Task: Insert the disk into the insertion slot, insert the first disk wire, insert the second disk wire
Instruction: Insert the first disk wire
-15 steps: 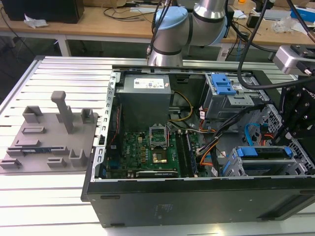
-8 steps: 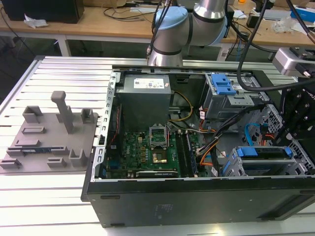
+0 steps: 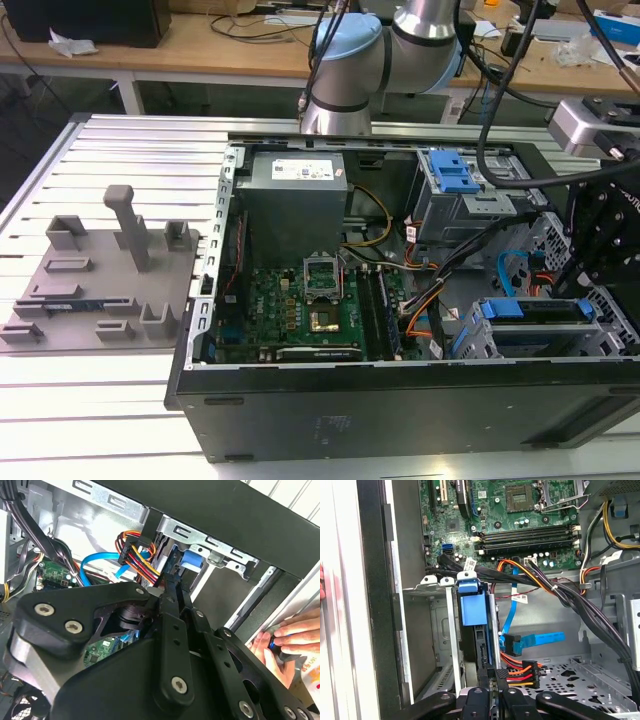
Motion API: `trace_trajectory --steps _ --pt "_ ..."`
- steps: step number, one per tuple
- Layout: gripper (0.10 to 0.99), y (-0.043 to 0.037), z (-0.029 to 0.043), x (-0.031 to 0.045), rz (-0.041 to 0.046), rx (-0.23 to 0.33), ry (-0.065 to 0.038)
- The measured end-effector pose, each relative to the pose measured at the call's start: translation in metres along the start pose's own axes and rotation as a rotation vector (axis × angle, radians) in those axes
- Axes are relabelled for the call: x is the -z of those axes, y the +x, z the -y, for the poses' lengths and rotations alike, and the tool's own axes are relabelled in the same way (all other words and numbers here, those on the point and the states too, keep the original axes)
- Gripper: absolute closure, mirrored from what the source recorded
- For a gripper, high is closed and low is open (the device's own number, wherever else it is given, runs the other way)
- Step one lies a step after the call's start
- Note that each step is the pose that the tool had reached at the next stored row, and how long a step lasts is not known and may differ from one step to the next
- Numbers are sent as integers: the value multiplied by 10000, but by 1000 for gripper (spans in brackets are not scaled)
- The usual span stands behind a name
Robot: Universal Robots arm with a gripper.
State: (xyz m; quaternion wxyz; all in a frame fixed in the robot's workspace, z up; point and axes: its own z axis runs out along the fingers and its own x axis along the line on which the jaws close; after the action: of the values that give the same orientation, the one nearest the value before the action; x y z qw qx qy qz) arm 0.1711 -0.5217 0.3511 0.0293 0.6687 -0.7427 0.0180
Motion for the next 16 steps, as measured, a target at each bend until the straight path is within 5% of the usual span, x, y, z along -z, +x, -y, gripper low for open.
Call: trace_trajectory --steps 16 --pt "918 13 2 -48 2 -1 0"
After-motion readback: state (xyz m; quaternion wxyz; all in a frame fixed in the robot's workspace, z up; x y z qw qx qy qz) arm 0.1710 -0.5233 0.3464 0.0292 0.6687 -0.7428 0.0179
